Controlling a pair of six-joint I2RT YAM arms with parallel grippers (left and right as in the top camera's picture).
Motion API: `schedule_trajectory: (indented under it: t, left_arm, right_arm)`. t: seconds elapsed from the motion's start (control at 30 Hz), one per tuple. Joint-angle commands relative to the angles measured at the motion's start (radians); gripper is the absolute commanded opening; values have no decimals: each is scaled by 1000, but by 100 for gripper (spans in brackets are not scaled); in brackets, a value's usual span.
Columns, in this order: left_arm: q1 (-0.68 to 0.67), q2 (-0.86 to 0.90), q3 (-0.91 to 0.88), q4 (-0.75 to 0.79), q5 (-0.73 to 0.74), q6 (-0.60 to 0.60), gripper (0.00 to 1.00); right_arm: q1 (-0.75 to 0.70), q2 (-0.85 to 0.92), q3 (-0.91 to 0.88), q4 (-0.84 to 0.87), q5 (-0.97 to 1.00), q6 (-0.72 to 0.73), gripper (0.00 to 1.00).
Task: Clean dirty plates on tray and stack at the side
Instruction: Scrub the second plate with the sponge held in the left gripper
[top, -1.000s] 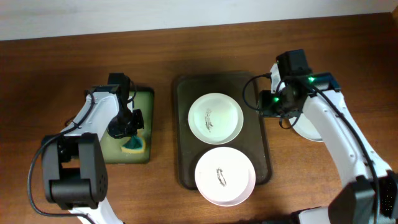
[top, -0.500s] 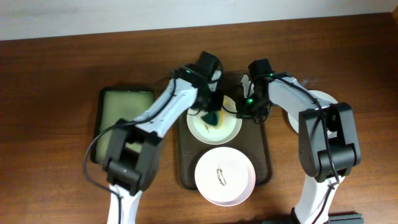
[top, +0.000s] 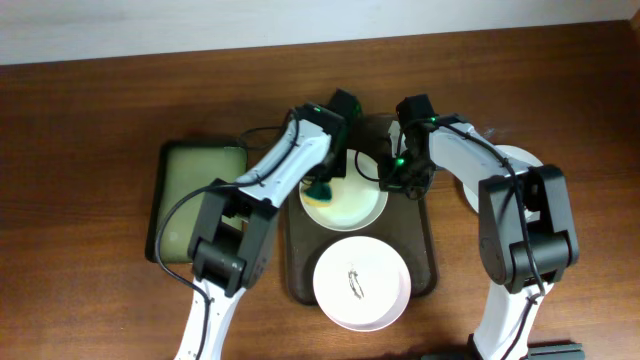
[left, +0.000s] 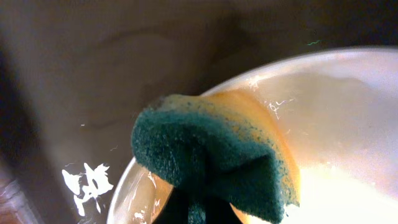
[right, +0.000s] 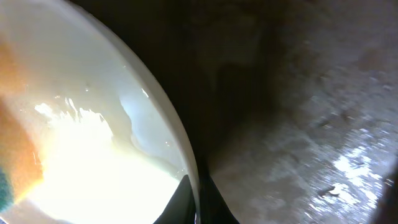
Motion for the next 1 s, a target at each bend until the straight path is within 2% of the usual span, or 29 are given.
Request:
schedule_trajectory:
  t: [0.0, 0.13, 0.2, 0.27, 0.3, 0.33, 0.43, 0.47, 0.5, 0.57, 0.63, 0.7, 0.77, 0.97]
  left_arm:
    - [-19, 132, 2, 146, 648, 55, 0]
    - [-113, 132, 3, 176, 681, 205, 0]
    - [-127, 132, 2, 159, 600, 206, 0]
    - [-93, 132, 3, 125, 586, 206, 0]
    - [-60, 132, 6, 74, 505, 184, 0]
    - [-3, 130, 29, -14, 352, 148, 0]
    - [93, 130, 146, -139, 148, 145, 0]
    - [116, 130, 222, -185, 30, 146, 0]
    - [119, 130, 248, -192, -27, 146, 0]
    - [116, 134, 248, -184, -42, 146, 0]
    - [98, 138, 219, -168, 88, 146, 0]
    - [54, 138, 142, -123, 388, 146, 0]
    - [-1, 138, 117, -97, 555, 150, 0]
    - [-80, 138, 117, -50, 763, 150, 0]
  right_arm:
    - [-2, 37, -14, -7, 58, -45, 4]
    - [-2, 37, -14, -6, 57, -45, 4]
    - [-2, 37, -14, -6, 57, -45, 4]
    - [-2, 37, -14, -7, 57, -45, 4]
    - [-2, 37, -14, -7, 57, -45, 4]
    - [-2, 37, -14, -7, 57, -45, 4]
    - [-2, 37, -14, -7, 57, -45, 4]
    - [-2, 37, -14, -7, 58, -45, 4]
    - [-2, 37, -14, -7, 58, -45, 4]
    - [-2, 37, -14, -7, 58, -41, 4]
    - [-2, 37, -14, -6, 58, -41, 4]
    - [-2, 37, -14, -6, 58, -41, 4]
    - [-2, 37, -14, -6, 58, -41, 4]
    - [-2, 37, -14, -6, 58, -41, 4]
